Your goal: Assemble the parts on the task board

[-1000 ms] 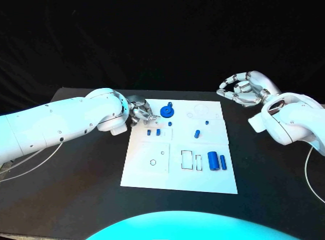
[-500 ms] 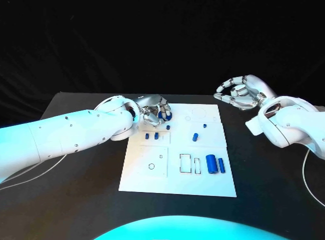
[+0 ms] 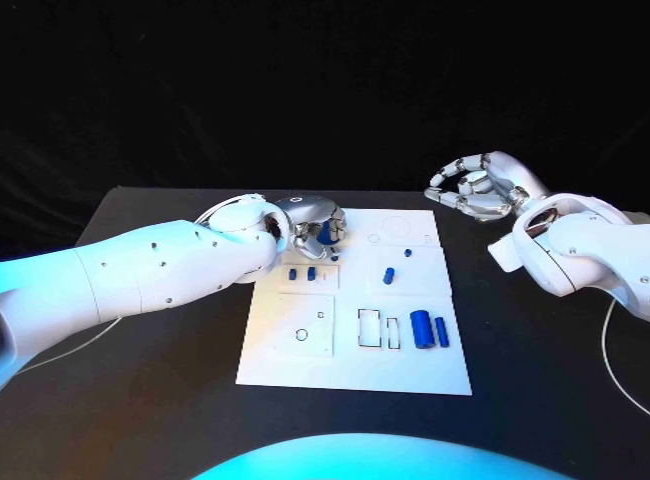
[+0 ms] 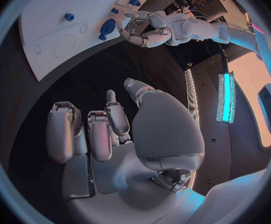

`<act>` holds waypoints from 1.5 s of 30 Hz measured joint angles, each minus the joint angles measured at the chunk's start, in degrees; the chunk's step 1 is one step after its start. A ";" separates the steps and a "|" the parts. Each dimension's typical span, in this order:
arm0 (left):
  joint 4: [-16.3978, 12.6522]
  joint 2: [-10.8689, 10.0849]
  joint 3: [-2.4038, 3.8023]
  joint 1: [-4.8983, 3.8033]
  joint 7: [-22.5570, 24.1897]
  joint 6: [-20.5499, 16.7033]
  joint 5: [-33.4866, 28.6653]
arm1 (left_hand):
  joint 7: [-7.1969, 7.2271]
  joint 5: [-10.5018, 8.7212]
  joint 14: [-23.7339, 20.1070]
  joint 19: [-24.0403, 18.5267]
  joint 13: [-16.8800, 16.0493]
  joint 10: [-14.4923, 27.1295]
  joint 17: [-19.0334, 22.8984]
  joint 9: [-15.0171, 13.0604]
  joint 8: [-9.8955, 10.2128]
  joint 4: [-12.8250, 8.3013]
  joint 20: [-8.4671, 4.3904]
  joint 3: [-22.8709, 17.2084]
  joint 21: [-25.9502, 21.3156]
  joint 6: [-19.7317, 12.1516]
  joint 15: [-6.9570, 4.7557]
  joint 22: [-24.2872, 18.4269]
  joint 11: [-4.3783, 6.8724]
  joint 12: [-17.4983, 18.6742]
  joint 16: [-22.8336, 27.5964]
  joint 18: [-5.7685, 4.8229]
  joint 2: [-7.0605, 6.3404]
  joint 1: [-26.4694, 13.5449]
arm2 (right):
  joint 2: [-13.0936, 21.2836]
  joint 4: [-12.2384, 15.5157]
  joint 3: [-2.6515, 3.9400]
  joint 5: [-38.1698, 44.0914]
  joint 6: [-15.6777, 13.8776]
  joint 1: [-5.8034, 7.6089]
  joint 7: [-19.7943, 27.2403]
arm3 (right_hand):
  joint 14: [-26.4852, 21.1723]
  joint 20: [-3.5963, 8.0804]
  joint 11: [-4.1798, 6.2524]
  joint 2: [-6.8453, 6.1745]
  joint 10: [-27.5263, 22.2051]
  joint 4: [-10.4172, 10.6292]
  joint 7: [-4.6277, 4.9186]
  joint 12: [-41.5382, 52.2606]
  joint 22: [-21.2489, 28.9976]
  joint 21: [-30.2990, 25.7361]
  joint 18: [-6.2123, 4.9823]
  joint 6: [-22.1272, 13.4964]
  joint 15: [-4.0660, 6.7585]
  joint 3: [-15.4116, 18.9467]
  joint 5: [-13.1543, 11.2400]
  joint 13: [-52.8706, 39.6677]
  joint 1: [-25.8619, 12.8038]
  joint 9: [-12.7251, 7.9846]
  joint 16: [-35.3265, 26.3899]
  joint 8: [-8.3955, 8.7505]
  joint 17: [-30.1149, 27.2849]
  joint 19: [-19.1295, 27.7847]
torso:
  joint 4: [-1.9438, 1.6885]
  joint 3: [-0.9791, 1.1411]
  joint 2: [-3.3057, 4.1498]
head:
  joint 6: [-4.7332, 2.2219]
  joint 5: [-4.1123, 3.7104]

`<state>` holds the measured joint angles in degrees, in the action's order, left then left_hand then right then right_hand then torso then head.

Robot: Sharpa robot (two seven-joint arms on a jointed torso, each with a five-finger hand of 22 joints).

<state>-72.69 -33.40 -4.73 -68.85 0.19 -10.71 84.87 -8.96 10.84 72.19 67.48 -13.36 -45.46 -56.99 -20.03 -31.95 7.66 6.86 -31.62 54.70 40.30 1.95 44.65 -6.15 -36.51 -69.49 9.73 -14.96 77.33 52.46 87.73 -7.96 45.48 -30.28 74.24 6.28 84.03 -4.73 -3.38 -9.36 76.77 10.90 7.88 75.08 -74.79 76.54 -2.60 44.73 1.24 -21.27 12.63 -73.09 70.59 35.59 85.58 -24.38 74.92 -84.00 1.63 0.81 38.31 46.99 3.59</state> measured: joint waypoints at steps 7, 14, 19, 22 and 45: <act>0.74 0.71 -0.01 0.02 -0.48 2.61 1.77 | -0.23 0.00 0.00 0.00 0.32 0.21 0.41 0.26 0.12 0.17 0.00 0.48 0.57 0.57 0.00 0.75 -0.21 0.12 -0.42 0.00 -0.06 -0.06 | -0.13 -0.04 0.00 -0.02 0.00 -0.01 0.02 | 0.00 0.00 0.20 0.00 -0.20 0.16 0.00 0.00 0.11 -0.21 0.00 0.00 0.00 -0.16 0.00 0.10 0.00 0.00 0.00 0.00 0.03 0.00 | -0.03 0.00 -0.03 | 0.10 -0.09; 1.56 1.42 -0.02 0.03 -0.91 4.76 2.73 | -0.43 0.00 0.00 0.20 0.47 0.21 0.18 0.58 0.70 0.17 0.20 0.48 1.60 0.78 0.00 1.97 -0.21 0.39 -0.78 0.01 -0.06 -0.06 | -0.24 -0.06 0.00 -0.04 0.00 -0.01 0.04 | 0.00 0.00 0.20 0.00 -0.20 0.16 0.00 0.00 0.11 -0.21 0.00 0.00 0.00 -0.16 0.00 0.10 0.00 0.00 0.00 0.00 0.03 0.00 | -0.07 0.02 -0.04 | 0.21 -0.12; 2.11 1.85 -0.03 0.05 -1.13 5.68 3.08 | -0.40 0.00 0.21 0.71 0.78 0.16 -0.04 0.91 1.05 0.17 0.11 0.48 2.72 1.47 0.21 3.06 -0.22 0.39 -1.71 0.01 0.51 0.51 | -0.27 -0.06 0.00 -0.05 0.00 -0.01 0.05 | 0.00 0.00 0.20 0.00 -0.20 0.16 0.00 0.00 0.11 -0.21 0.00 0.00 0.00 -0.16 0.00 0.10 0.00 0.00 0.00 0.00 0.03 0.00 | -0.05 0.02 -0.02 | 0.21 -0.18; 2.39 2.11 -0.03 0.08 -1.25 5.98 3.19 | -0.52 0.00 0.40 0.92 1.06 -0.24 -0.03 1.18 1.38 -0.02 0.32 0.29 3.40 1.94 0.02 3.88 -0.20 0.50 -2.20 0.01 1.18 1.18 | -0.29 -0.06 0.00 -0.05 0.00 -0.01 0.05 | 0.00 0.00 0.20 0.00 -0.20 0.16 0.00 0.00 0.11 -0.21 0.00 0.00 0.00 -0.16 0.00 0.09 0.00 -0.05 0.00 -0.19 0.02 0.00 | -0.05 0.02 -0.01 | 0.25 -0.18; 3.34 2.94 0.02 0.50 -1.41 6.82 3.42 | -0.04 -0.21 3.38 3.61 2.70 -4.54 -2.60 2.45 3.43 -1.81 -0.13 -3.10 9.57 5.30 -0.51 10.69 0.62 2.10 -6.24 -1.81 2.37 2.82 | -0.43 -0.05 0.00 -0.08 0.01 -0.02 0.08 | 0.00 0.00 0.20 0.00 -0.20 0.16 0.00 0.00 0.10 -0.21 0.00 0.00 0.00 -0.16 0.00 0.09 0.00 -0.06 0.01 -0.23 0.01 0.00 | -0.10 0.03 -0.03 | 0.71 -0.33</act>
<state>-69.34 -30.46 -4.71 -68.35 -1.22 -3.89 88.30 -9.00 10.64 75.57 71.10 -10.66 -50.00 -59.59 -17.58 -28.52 5.85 6.74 -34.72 64.27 45.60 1.44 55.34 -5.53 -34.41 -75.72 7.92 -12.59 80.15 52.02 87.68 -7.96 45.40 -30.28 74.22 6.35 84.04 -4.73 -3.18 -9.36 76.57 11.06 7.88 75.09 -74.69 76.33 -2.60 44.73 1.24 -21.43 12.63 -73.00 70.59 35.53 85.58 -24.60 74.92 -84.00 1.53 0.84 38.29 47.70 3.26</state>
